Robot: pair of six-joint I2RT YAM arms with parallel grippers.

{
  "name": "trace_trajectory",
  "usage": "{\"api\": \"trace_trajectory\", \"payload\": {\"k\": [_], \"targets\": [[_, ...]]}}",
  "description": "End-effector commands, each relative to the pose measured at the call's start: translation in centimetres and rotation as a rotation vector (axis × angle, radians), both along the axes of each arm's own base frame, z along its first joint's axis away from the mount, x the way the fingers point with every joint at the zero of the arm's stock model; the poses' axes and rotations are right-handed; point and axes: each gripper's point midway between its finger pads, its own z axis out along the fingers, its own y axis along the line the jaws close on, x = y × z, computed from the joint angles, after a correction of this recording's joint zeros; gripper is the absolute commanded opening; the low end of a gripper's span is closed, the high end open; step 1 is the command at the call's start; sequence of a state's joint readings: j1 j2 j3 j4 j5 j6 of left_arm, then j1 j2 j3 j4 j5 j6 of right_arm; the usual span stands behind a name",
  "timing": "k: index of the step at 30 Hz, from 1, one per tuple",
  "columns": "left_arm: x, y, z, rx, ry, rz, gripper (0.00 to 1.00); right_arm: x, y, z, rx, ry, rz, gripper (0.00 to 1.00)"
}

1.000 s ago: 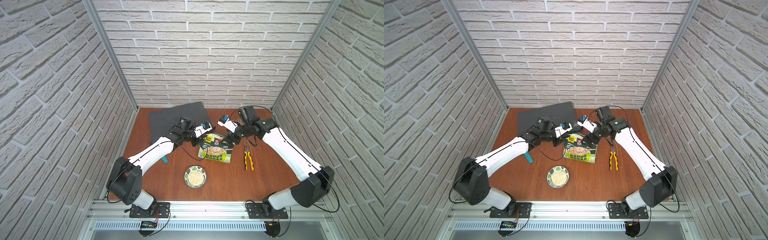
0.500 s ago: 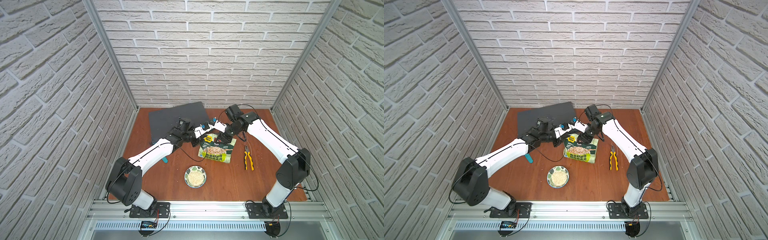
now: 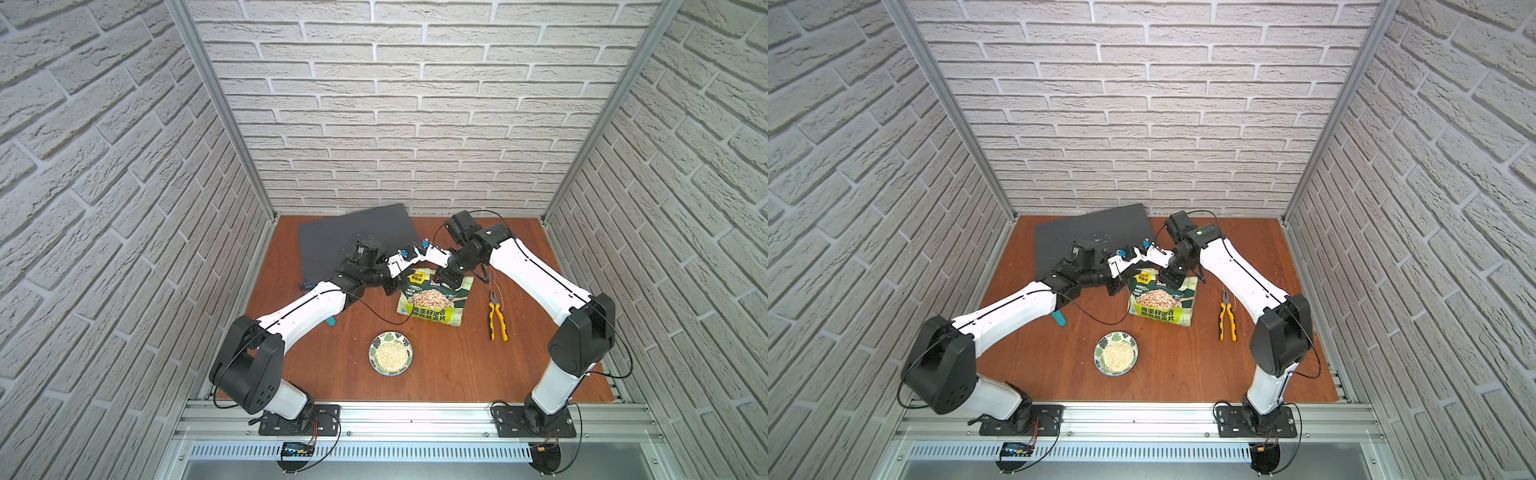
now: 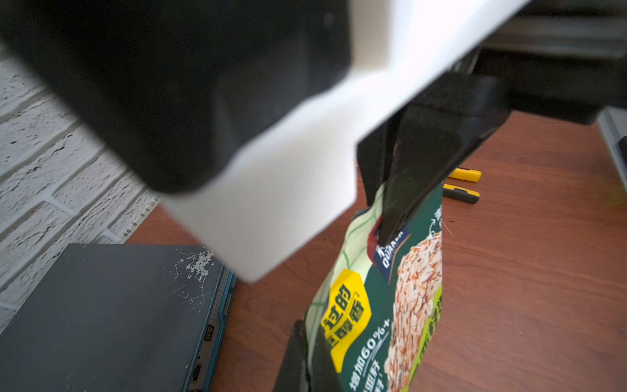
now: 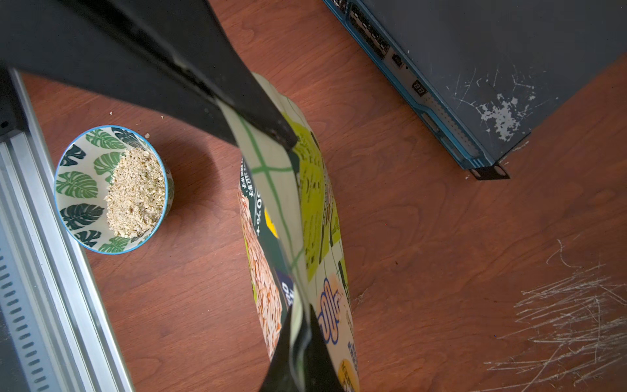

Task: Pour the oats into the breakfast bowl
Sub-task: Close the oats bag at the center of the board.

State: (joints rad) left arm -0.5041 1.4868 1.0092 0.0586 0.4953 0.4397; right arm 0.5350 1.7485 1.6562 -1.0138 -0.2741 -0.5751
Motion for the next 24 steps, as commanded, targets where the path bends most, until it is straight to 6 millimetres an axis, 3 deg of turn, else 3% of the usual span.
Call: {"api": "trace_trajectory", "payload": {"k": [1, 3, 5, 9, 13, 17, 19, 21, 24], "targets": [[0.4, 0.1, 2.2, -0.064, -0.054, 0.01, 0.0, -0.5, -1.7, 1.4, -0.046, -0.065, -0.014, 0.13], [0.3, 0.0, 2.2, -0.065, -0.05, 0.004, 0.0, -0.8, -2.1, 1.3, -0.06, -0.047, -0.018, 0.3], [0.2, 0.0, 2.2, -0.066, -0.046, 0.002, 0.0, -0.9, -2.4, 0.9, -0.073, -0.029, -0.017, 0.35], [0.3, 0.1, 2.1, -0.063, -0.043, 0.006, 0.0, -0.9, -2.8, 0.3, -0.101, -0.015, -0.016, 0.05], [0.2, 0.1, 2.0, -0.06, -0.042, 0.006, 0.0, -0.4, -3.0, 1.1, -0.092, -0.052, -0.03, 0.04], [0.2, 0.2, 2.1, -0.059, -0.044, 0.01, 0.0, -0.4, -3.7, 1.5, -0.074, -0.048, -0.052, 0.23], [0.2, 0.2, 2.1, -0.057, -0.044, 0.01, 0.0, -0.5, -4.1, 1.5, -0.08, -0.037, -0.06, 0.25], [0.3, 0.3, 2.0, -0.053, -0.041, 0.013, 0.0, -0.6, -4.5, 1.3, -0.088, -0.024, -0.064, 0.08], [0.3, 0.3, 2.0, -0.05, -0.042, 0.016, 0.0, -0.7, -5.1, 1.2, -0.101, -0.025, -0.073, 0.03]]}}
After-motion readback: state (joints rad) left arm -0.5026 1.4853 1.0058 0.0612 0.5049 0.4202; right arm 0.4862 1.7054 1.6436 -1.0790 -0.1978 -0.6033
